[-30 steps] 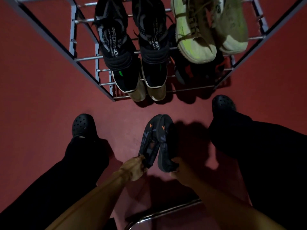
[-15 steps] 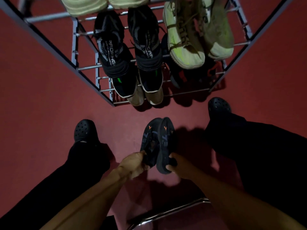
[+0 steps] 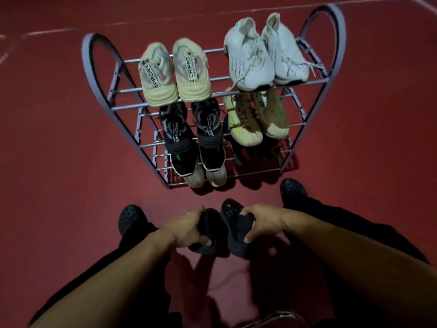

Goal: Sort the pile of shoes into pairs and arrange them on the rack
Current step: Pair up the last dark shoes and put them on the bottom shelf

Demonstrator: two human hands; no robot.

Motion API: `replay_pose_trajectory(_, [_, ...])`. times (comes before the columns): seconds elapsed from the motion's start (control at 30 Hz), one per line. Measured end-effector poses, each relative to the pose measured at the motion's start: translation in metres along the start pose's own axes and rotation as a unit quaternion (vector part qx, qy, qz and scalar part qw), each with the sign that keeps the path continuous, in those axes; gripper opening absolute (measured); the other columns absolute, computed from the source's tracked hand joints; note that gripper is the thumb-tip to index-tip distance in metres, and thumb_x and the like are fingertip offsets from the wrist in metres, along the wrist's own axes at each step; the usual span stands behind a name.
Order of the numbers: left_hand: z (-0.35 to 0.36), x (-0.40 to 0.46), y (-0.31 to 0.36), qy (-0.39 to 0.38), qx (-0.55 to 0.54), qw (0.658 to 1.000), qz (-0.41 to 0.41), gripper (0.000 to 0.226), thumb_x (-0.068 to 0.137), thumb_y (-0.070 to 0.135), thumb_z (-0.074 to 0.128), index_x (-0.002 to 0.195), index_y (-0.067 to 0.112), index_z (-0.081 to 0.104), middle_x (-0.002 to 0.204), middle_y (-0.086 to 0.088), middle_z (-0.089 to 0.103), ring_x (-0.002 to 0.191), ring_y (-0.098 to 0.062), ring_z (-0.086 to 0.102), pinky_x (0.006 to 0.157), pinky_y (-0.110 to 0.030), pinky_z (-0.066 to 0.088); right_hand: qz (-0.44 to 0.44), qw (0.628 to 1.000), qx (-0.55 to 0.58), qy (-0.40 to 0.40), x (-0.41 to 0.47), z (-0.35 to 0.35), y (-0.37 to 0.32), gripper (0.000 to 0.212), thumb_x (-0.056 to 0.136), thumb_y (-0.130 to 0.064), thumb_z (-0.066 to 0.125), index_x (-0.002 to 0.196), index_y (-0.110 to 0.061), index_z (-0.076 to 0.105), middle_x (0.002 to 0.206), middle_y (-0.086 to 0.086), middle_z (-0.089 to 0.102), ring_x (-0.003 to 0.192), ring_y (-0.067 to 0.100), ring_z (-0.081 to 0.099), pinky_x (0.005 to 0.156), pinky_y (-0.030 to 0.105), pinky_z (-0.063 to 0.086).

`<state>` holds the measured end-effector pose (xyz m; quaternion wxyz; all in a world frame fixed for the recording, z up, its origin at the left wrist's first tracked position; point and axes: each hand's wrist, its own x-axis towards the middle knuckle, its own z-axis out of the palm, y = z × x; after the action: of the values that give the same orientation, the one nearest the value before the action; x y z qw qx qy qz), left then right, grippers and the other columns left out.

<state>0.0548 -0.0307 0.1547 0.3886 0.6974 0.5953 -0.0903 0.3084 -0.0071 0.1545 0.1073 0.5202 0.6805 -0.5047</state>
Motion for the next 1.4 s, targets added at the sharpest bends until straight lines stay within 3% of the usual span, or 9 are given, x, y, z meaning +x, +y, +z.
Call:
replay_pose_trajectory(0.13, [-0.010, -0.011, 0.013, 0.019, -0.079, 0.996, 0.020, 0.051, 0.078, 0.028, 0.084, 0.113, 0.025, 0.048, 0.115, 0.000, 0.059, 0.108, -0.024, 0.058, 0.094, -0.041, 0.052, 0.002, 0.999, 0.012, 0.034, -0.020, -0.008, 0.001, 0.044, 0.070, -0.036, 0.084, 0.104, -0.023, 0.060, 0.086, -0.013, 0.063, 0.081, 0.011, 0.063, 0.073, 0.029, 0.051])
replay_pose_trajectory(0.27, [-0.022, -0.008, 0.025, 0.070, -0.086, 0.990, 0.082, 0.041, 0.082, 0.032, 0.081, 0.106, 0.029, 0.048, 0.115, 0.005, 0.038, 0.111, -0.015, 0.039, 0.094, -0.025, 0.037, -0.007, 0.999, 0.004, 0.045, -0.023, -0.022, -0.006, 0.042, 0.070, -0.041, 0.083, 0.101, -0.026, 0.059, 0.097, -0.008, 0.067, 0.085, 0.010, 0.063, 0.073, 0.027, 0.051])
replay_pose_trajectory(0.4, [-0.028, -0.001, 0.032, 0.039, -0.153, 0.984, 0.087, 0.044, 0.080, 0.028, 0.084, 0.107, 0.019, 0.051, 0.117, 0.001, 0.056, 0.108, -0.016, 0.055, 0.083, -0.023, 0.045, -0.017, 0.999, 0.038, 0.015, -0.019, -0.032, -0.013, 0.047, 0.068, -0.033, 0.086, 0.100, -0.027, 0.053, 0.091, -0.010, 0.066, 0.076, 0.002, 0.062, 0.063, 0.019, 0.045])
replay_pose_trajectory(0.6, [-0.029, 0.016, 0.036, 0.006, -0.032, 0.994, 0.101, 0.052, 0.070, 0.040, 0.087, 0.101, 0.031, 0.046, 0.106, 0.006, 0.041, 0.106, -0.016, 0.041, 0.090, -0.034, 0.046, -0.038, 0.999, 0.000, -0.011, -0.010, -0.051, -0.022, 0.046, 0.071, -0.031, 0.085, 0.104, -0.023, 0.053, 0.092, -0.004, 0.068, 0.074, 0.008, 0.063, 0.065, 0.028, 0.052])
replay_pose_trajectory(0.73, [-0.024, 0.026, 0.039, 0.010, 0.056, 0.989, 0.138, 0.055, 0.070, 0.040, 0.084, 0.109, 0.027, 0.047, 0.102, 0.012, 0.041, 0.106, -0.016, 0.036, 0.091, -0.033, 0.040, -0.053, 0.998, 0.033, -0.016, -0.003, -0.061, -0.023, 0.053, 0.072, -0.031, 0.086, 0.111, -0.022, 0.052, 0.098, -0.002, 0.067, 0.071, 0.007, 0.064, 0.046, 0.014, 0.050])
replay_pose_trajectory(0.9, [-0.025, 0.033, 0.040, 0.032, 0.050, 0.984, 0.168, 0.068, 0.072, 0.037, 0.082, 0.129, 0.025, 0.047, 0.114, 0.014, 0.040, 0.110, -0.014, 0.036, 0.093, -0.029, 0.039, -0.114, 0.989, 0.072, -0.059, 0.005, -0.061, -0.028, 0.087, 0.067, -0.023, 0.088, 0.137, -0.036, 0.038, 0.093, -0.033, 0.067, 0.080, -0.015, 0.065, 0.051, 0.003, 0.046])
replay_pose_trajectory(1.03, [-0.022, 0.032, 0.046, 0.034, 0.043, 0.980, 0.194, 0.063, 0.073, 0.030, 0.082, 0.126, 0.020, 0.050, 0.128, 0.007, 0.045, 0.117, -0.014, 0.036, 0.097, -0.026, 0.038, -0.105, 0.991, 0.056, -0.065, 0.010, -0.056, -0.025, 0.048, 0.065, -0.032, 0.086, 0.107, -0.025, 0.063, 0.097, -0.006, 0.073, 0.086, 0.010, 0.072, 0.068, 0.029, 0.059])
replay_pose_trajectory(1.3, [-0.024, 0.027, 0.056, 0.012, -0.067, 0.985, 0.161, 0.057, 0.078, 0.020, 0.080, 0.125, 0.022, 0.047, 0.118, 0.009, 0.045, 0.109, -0.011, 0.048, 0.079, -0.008, 0.038, -0.066, 0.995, 0.053, -0.054, 0.023, -0.040, -0.015, 0.034, 0.058, -0.040, 0.087, 0.084, -0.037, 0.065, 0.082, -0.014, 0.073, 0.068, -0.001, 0.068, 0.054, 0.015, 0.050])
replay_pose_trajectory(1.4, [-0.031, 0.026, 0.058, -0.007, -0.157, 0.977, 0.143, 0.070, 0.080, 0.008, 0.078, 0.136, 0.024, 0.038, 0.120, 0.002, 0.055, 0.103, -0.017, 0.060, 0.076, -0.017, 0.050, -0.067, 0.997, 0.031, -0.032, 0.023, -0.039, -0.014, 0.036, 0.057, -0.038, 0.088, 0.081, -0.042, 0.061, 0.076, -0.024, 0.070, 0.063, -0.008, 0.065, 0.049, 0.008, 0.044])
